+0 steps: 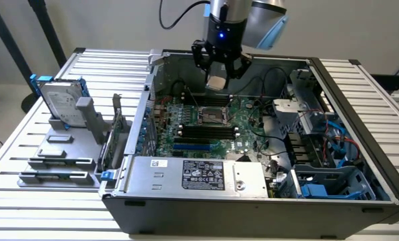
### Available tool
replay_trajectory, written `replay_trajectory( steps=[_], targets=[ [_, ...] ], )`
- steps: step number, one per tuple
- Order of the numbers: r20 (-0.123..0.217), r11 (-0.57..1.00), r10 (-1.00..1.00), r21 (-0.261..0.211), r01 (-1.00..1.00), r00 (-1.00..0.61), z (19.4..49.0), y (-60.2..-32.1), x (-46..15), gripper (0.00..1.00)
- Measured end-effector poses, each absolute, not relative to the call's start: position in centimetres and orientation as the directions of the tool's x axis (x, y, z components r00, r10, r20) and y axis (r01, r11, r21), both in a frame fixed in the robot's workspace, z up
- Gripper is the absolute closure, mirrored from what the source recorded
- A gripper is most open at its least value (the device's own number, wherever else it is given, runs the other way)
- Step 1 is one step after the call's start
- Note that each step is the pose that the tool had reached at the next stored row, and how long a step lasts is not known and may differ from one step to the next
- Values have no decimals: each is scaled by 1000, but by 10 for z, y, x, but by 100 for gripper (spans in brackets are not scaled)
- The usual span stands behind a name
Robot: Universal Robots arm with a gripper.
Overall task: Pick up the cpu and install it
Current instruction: 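Place the cpu into insertion slot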
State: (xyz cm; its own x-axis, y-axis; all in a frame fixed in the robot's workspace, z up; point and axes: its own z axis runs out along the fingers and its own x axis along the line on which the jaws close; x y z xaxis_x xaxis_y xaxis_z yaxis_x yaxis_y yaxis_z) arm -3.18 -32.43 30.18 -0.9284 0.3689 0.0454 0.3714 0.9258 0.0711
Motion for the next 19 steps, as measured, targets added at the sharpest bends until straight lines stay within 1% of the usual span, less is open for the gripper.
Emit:
replay_trajectory(
  steps=[19],
  targets=[
    [45,745,662,71,663,-748,289,-324,-32,45]
  ],
)
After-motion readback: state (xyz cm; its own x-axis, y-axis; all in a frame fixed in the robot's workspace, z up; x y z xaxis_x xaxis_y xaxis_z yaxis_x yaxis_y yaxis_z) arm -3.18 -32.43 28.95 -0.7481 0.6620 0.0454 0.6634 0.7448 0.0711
